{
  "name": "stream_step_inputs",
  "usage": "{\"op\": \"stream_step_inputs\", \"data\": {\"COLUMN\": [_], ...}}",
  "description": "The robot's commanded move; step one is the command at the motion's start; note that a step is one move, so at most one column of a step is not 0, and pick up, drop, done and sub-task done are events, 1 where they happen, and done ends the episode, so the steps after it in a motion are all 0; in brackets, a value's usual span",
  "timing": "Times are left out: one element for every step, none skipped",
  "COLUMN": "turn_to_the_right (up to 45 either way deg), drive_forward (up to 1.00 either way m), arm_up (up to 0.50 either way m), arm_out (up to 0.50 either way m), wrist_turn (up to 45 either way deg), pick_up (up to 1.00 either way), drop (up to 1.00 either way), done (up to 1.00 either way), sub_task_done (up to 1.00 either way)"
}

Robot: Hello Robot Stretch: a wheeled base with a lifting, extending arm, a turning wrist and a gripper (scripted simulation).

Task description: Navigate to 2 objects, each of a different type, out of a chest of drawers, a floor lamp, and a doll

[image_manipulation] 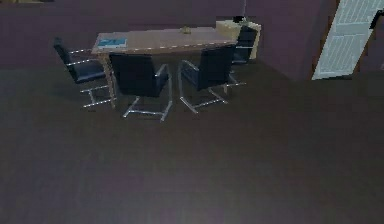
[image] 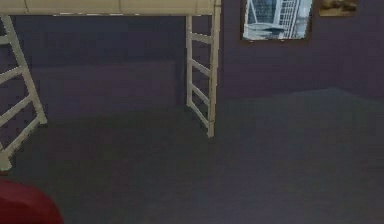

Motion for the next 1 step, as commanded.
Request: {"op": "stream_step_inputs", "data": {"turn_to_the_right": [-12.0], "drive_forward": [0.00], "arm_up": [0.00], "arm_out": [0.00], "wrist_turn": [0.0], "pick_up": [0.00], "drop": [0.00], "done": [0.00], "sub_task_done": [0.00]}}
